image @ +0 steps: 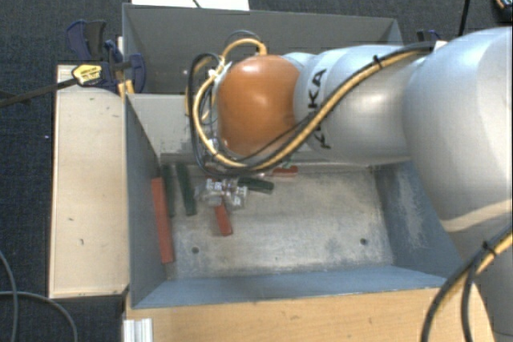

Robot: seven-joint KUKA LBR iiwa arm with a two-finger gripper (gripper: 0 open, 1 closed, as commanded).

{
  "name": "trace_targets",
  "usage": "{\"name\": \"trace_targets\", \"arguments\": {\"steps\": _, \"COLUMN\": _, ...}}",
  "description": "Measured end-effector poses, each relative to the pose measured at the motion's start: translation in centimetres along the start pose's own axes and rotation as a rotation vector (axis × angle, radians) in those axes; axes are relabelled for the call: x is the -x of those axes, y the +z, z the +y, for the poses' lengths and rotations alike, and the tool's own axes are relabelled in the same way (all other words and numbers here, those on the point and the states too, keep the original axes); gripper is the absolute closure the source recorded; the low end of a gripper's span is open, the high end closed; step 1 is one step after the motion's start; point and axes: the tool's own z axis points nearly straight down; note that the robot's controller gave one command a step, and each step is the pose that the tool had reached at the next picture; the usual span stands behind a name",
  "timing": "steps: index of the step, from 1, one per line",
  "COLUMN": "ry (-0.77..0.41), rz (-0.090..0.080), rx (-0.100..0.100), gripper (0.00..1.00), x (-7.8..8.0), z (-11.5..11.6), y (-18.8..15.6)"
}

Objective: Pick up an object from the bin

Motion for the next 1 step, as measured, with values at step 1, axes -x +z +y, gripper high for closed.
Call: {"name": "trace_targets", "arguments": {"steps": 1, "ry": -0.058, "rz": -0.001, "rx": -0.01, "gripper": 1.0, "x": -0.69, "z": 2.34, "y": -16.11}}
